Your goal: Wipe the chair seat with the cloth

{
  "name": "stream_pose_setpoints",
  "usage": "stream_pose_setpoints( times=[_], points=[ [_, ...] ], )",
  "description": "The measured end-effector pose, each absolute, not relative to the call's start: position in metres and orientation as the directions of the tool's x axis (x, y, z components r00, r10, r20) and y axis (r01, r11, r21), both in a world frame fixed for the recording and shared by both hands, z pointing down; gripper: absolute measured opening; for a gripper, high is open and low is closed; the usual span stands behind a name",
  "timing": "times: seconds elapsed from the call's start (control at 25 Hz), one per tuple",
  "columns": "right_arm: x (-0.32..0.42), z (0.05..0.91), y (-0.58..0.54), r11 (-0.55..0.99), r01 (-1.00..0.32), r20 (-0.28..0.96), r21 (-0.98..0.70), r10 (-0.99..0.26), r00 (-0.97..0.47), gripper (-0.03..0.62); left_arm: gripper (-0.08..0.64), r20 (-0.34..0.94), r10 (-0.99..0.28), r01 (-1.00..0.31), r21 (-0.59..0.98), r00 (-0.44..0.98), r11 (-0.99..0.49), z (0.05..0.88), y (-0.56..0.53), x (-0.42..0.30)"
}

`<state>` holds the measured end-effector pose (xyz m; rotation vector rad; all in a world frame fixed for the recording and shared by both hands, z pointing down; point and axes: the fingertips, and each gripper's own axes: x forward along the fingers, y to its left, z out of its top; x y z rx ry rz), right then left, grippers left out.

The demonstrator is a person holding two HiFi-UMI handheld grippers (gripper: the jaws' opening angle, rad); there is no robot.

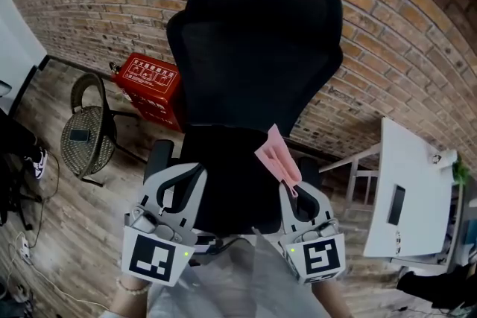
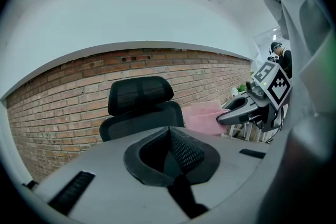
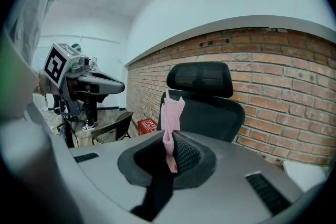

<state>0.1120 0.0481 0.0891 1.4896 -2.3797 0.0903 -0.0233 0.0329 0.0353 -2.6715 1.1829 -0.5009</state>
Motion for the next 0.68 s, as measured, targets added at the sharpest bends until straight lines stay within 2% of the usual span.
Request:
stream_pose_setpoints(
  times=[0.68],
  points=[
    [0.1123,0.0973,0.0465,0.43,-0.898,0.367,0.096,-0.853,-0.37,0.052,0.018,0.241,-0.743,-0.686,-0.286,0.624,-0.669,0.0395,0.0272,-0.0246]
  ],
)
